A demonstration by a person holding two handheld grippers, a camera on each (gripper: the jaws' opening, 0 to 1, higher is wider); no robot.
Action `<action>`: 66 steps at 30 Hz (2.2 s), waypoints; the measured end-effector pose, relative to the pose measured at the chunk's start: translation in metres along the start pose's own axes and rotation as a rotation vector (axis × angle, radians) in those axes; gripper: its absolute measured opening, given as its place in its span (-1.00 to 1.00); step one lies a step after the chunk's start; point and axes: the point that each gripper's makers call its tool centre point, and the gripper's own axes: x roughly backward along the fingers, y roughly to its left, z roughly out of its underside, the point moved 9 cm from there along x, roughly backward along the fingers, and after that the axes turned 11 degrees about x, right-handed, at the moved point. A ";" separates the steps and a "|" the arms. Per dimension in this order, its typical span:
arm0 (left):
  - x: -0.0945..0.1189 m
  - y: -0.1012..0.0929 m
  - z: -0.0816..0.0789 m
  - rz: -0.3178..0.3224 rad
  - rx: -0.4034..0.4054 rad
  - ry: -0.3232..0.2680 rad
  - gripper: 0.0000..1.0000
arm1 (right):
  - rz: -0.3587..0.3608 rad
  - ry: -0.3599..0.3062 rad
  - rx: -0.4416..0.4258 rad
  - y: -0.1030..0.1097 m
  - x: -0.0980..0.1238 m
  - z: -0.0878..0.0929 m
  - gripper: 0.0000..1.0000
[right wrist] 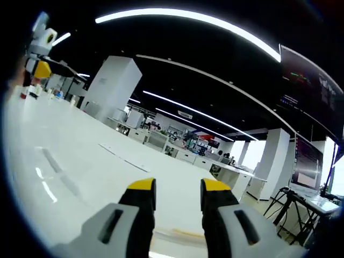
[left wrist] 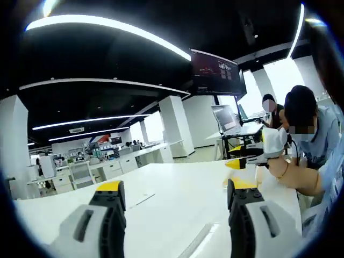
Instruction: Snap each plastic latch of the storage box into its locked position after aligning the lid with the box until every specified latch is closed and the lid sits flush.
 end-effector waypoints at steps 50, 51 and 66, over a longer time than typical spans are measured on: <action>-0.170 -0.116 0.067 0.392 -0.241 0.564 0.40 | 0.066 0.033 -0.170 -0.025 0.011 0.015 -0.42; -0.172 -0.118 0.069 0.395 -0.241 0.578 0.38 | 0.066 0.034 -0.169 -0.025 0.011 0.015 -0.42; -0.207 -0.125 0.115 0.451 -0.228 0.785 0.05 | 0.070 0.049 -0.164 -0.027 0.008 0.017 -0.42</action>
